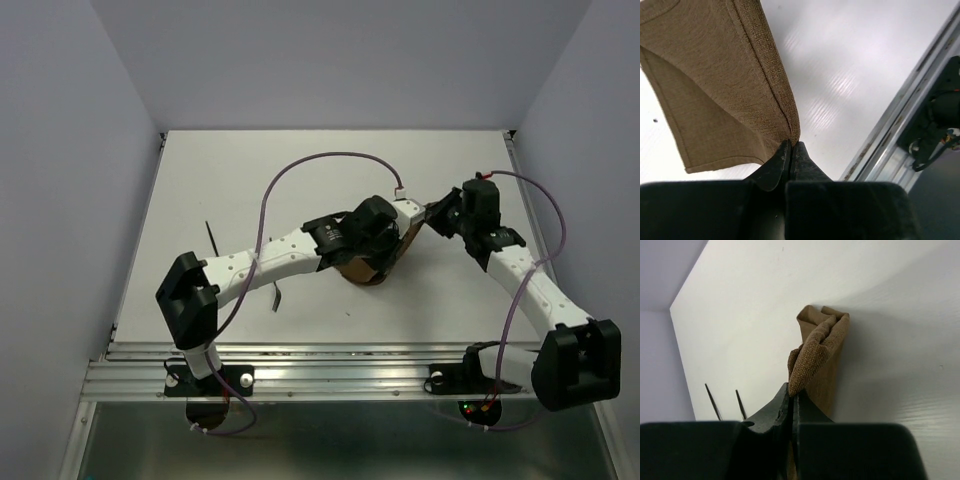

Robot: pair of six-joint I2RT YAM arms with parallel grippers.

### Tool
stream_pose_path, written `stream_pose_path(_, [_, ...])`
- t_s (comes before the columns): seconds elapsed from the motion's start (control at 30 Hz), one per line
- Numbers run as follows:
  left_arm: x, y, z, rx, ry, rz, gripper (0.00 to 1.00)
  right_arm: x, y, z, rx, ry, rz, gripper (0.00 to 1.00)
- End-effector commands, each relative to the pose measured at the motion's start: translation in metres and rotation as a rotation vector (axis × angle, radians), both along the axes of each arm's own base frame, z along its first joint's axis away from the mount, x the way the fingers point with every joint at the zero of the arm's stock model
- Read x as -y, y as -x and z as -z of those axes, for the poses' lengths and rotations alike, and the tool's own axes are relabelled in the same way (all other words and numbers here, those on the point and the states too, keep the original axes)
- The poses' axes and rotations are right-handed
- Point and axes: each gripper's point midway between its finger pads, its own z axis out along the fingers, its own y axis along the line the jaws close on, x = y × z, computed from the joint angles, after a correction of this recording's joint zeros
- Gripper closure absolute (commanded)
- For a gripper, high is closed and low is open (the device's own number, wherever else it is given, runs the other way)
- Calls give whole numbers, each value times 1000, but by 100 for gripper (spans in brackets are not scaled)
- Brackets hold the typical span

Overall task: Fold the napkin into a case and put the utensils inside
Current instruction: Turn over the upper triangle folded napkin at the center of the board.

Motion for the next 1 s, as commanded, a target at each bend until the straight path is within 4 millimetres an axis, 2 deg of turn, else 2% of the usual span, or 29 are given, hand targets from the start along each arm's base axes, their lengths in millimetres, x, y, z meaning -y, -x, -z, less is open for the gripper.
stream_pose_path(0.0, [9, 23, -61, -22, 139, 78, 100, 37, 8, -34, 45, 134, 141, 99])
stream_pose_path(0.07, [14, 28, -76, -20, 173, 88, 100, 52, 21, -47, 62, 189, 187, 99])
stream_pose_path(0.1, [15, 29, -80, -19, 183, 94, 100, 58, 24, -45, 43, 208, 207, 99])
stream_pose_path(0.17, [20, 34, -96, -19, 209, 110, 100, 73, 36, -64, 82, 257, 258, 99])
stream_pose_path(0.23, [24, 45, -100, -31, 204, 134, 100, 85, 53, -74, 81, 305, 281, 99])
stream_pose_path(0.27, [27, 49, -109, -24, 219, 147, 100, 94, 62, -81, 70, 339, 311, 99])
stream_pose_path(0.43, [41, 77, -119, -63, 231, 233, 100, 122, 96, -115, 84, 443, 389, 99])
stream_pose_path(0.47, [46, 87, -128, -69, 248, 263, 100, 126, 101, -119, 81, 458, 399, 99])
stream_pose_path(0.6, [53, 101, -136, -88, 250, 305, 100, 141, 130, -140, 59, 522, 425, 99])
stream_pose_path(0.7, [59, 113, -141, -120, 271, 338, 100, 146, 146, -144, 38, 542, 430, 99])
stream_pose_path(0.8, [67, 125, -133, -155, 271, 362, 100, 151, 158, -146, 21, 558, 440, 99])
stream_pose_path(0.97, [78, 143, -129, -212, 302, 384, 100, 155, 164, -145, -6, 590, 437, 99])
